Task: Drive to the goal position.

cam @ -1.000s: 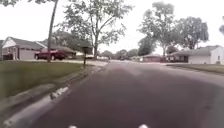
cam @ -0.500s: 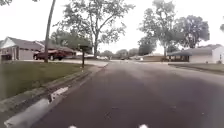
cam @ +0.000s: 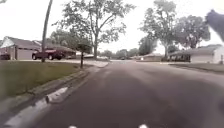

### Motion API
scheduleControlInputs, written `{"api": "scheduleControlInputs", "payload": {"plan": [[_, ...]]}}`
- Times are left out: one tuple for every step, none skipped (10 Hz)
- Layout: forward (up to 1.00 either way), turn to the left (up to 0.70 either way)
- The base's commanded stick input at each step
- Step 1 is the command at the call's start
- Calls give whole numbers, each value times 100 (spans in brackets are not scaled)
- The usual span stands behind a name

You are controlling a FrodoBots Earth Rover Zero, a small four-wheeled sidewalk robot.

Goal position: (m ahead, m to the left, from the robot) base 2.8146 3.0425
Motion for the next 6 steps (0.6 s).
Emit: {"api": "scheduleControlInputs", "payload": {"plan": [[70, 0], [70, 0], [70, 0], [70, 0], [70, 0], [70, 0]]}}
